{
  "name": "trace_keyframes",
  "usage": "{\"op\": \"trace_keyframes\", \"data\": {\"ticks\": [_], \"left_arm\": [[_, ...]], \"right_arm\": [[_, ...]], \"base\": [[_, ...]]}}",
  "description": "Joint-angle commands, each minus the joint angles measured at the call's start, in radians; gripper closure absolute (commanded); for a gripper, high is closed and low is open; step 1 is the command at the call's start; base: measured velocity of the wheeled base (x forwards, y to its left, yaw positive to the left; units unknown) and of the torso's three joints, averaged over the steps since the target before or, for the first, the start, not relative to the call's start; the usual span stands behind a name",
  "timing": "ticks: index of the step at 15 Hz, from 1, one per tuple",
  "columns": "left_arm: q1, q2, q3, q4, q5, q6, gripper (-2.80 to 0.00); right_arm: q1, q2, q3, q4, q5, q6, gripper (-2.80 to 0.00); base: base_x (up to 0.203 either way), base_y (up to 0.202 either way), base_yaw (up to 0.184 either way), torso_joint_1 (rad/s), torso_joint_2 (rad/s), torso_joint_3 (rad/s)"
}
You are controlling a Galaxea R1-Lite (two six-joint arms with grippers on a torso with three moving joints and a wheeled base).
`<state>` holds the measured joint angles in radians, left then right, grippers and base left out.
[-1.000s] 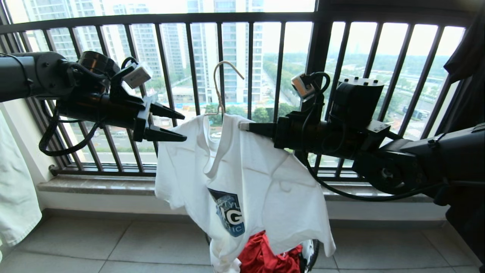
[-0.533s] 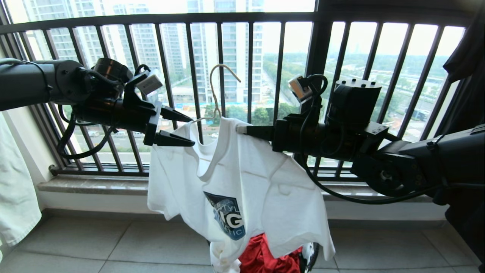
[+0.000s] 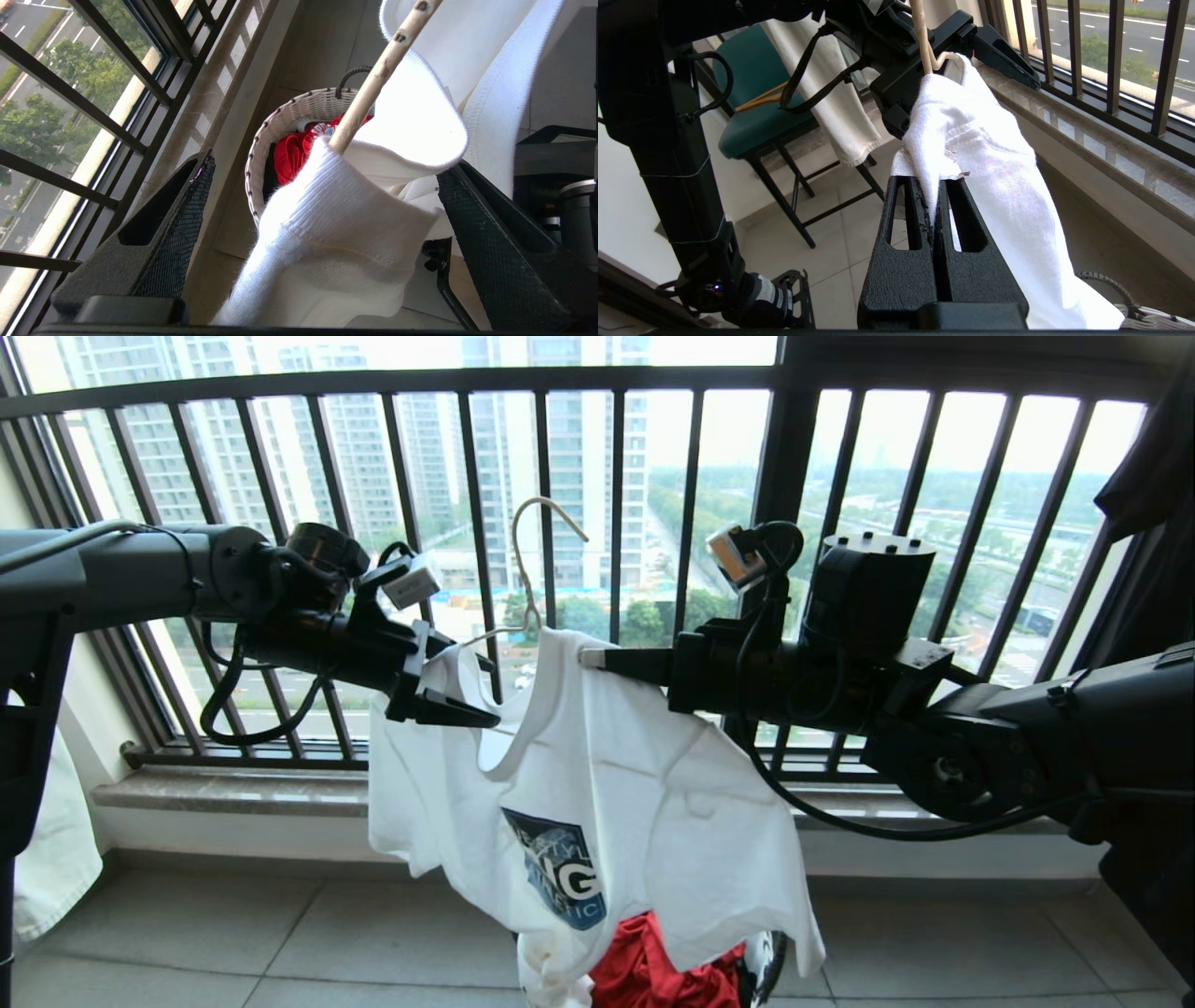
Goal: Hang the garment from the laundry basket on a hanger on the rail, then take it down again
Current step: Hang the clothes rack on the clothesline
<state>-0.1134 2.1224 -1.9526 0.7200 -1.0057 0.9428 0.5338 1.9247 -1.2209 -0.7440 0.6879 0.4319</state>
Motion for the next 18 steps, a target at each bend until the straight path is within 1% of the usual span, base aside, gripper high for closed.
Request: {"op": "trace_keyframes", "data": {"ticks": [1, 4, 5, 18], "left_arm": [[-0.001, 0.011, 0.0, 0.004, -0.005, 0.004, -2.8], [-0.006, 0.007, 0.0, 0.004, -0.005, 0.005, -2.8], [-0.006, 0.006, 0.001, 0.004, -0.005, 0.005, 0.0], [-0.012, -0.007, 0.003, 0.006, -0.014, 0.003, 0.0]], "right_arm": [[0.0, 0.002, 0.0, -0.005, 0.004, 0.002, 0.0], [0.0, 0.002, 0.0, -0.005, 0.004, 0.002, 0.0], [0.0, 0.004, -0.002, -0.005, 0.004, 0.002, 0.0], [-0.001, 0.008, -0.005, -0.004, 0.002, 0.002, 0.0]], "base": [[0.0, 0.0, 0.0, 0.0, 0.0, 0.0], [0.0, 0.0, 0.0, 0.0, 0.0, 0.0], [0.0, 0.0, 0.0, 0.0, 0.0, 0.0], [0.0, 0.0, 0.0, 0.0, 0.0, 0.0]]}}
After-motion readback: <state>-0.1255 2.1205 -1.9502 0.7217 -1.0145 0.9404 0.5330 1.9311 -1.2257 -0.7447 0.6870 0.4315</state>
